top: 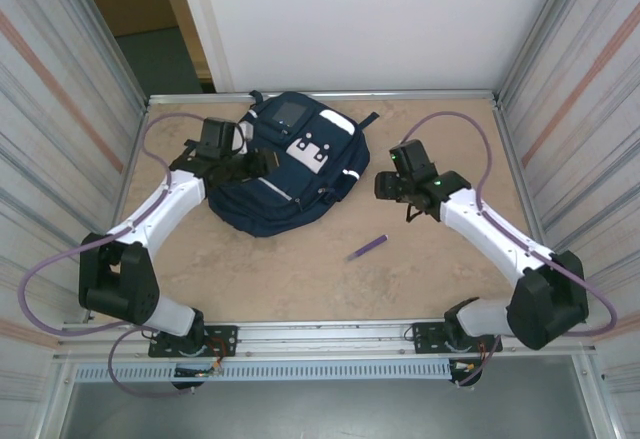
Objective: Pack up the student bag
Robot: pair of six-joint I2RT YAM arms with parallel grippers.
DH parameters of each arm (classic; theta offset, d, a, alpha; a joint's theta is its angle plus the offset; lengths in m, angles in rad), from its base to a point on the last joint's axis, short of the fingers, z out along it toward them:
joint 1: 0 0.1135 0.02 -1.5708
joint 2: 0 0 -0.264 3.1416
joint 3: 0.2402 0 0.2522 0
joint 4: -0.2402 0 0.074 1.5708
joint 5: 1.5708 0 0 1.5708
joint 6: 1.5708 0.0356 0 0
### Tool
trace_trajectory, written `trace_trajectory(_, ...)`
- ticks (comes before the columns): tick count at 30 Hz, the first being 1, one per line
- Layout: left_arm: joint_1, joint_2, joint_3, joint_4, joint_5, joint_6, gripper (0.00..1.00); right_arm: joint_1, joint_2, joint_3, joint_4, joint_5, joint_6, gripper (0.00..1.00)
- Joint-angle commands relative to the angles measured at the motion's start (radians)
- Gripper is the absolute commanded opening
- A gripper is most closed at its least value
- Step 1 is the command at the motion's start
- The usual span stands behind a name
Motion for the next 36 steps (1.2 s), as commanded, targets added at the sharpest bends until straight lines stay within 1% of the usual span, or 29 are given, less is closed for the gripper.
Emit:
trace_trajectory(1, -0.03, -0.028, 0.025, 0.004, -0.002, 0.137, 0.49, -0.034, -0.038, -0.049, 0.052, -0.224, 0.03, 0.64)
trace_trajectory(2, -0.041, -0.028, 0.02, -0.003, -0.002, 0.158, 0.49, -0.031, -0.033, -0.063, 0.096, -0.315, 0.006, 0.62)
trace_trajectory(3, -0.053, -0.028, 0.013, -0.007, -0.001, 0.177, 0.49, -0.024, -0.024, -0.069, 0.12, -0.365, -0.004, 0.62)
trace_trajectory(5, -0.078, -0.026, -0.001, -0.012, 0.01, 0.241, 0.5, 0.006, 0.019, -0.056, 0.138, -0.422, -0.03, 0.61)
trace_trajectory(7, -0.111, -0.02, -0.011, -0.025, 0.007, 0.336, 0.5, 0.043, 0.067, -0.04, 0.147, -0.433, -0.042, 0.61)
trace_trajectory(9, -0.145, 0.002, -0.001, -0.046, -0.002, 0.43, 0.53, 0.055, 0.1, -0.041, 0.171, -0.438, -0.032, 0.61)
trace_trajectory(12, -0.177, 0.092, 0.061, -0.108, -0.016, 0.504, 0.53, 0.055, 0.138, -0.052, 0.224, -0.462, -0.007, 0.61)
trace_trajectory(13, -0.187, 0.13, 0.091, -0.135, -0.045, 0.502, 0.53, 0.058, 0.146, -0.054, 0.24, -0.469, -0.005, 0.61)
trace_trajectory(17, -0.203, 0.231, 0.154, -0.169, -0.06, 0.488, 0.53, 0.063, 0.164, -0.068, 0.266, -0.462, 0.001, 0.61)
trace_trajectory(21, -0.232, 0.305, 0.217, -0.211, -0.187, 0.467, 0.54, 0.062, 0.154, -0.098, 0.29, -0.456, 0.005, 0.61)
trace_trajectory(23, -0.244, 0.336, 0.249, -0.245, -0.209, 0.457, 0.54, 0.064, 0.154, -0.107, 0.304, -0.462, 0.01, 0.61)
trace_trajectory(26, -0.257, 0.371, 0.269, -0.252, -0.25, 0.436, 0.55, 0.075, 0.163, -0.119, 0.331, -0.472, 0.01, 0.61)
trace_trajectory(28, -0.26, 0.391, 0.292, -0.267, -0.253, 0.424, 0.53, 0.082, 0.165, -0.13, 0.356, -0.486, 0.014, 0.61)
trace_trajectory(29, -0.264, 0.4, 0.298, -0.271, -0.253, 0.426, 0.51, 0.087, 0.164, -0.14, 0.377, -0.494, 0.015, 0.61)
trace_trajectory(31, -0.268, 0.408, 0.309, -0.272, -0.256, 0.428, 0.33, 0.099, 0.161, -0.168, 0.43, -0.524, 0.004, 0.61)
trace_trajectory(32, -0.268, 0.41, 0.315, -0.274, -0.256, 0.424, 0.21, 0.114, 0.158, -0.185, 0.458, -0.53, -0.01, 0.61)
trace_trajectory(33, -0.268, 0.408, 0.322, -0.273, -0.248, 0.422, 0.14, 0.131, 0.154, -0.198, 0.489, -0.529, -0.035, 0.61)
trace_trajectory(35, -0.269, 0.396, 0.336, -0.271, -0.215, 0.426, 0.03, 0.16, 0.152, -0.227, 0.544, -0.54, -0.093, 0.61)
trace_trajectory(36, -0.268, 0.388, 0.344, -0.272, -0.199, 0.421, 0.0, 0.173, 0.156, -0.233, 0.568, -0.547, -0.125, 0.61)
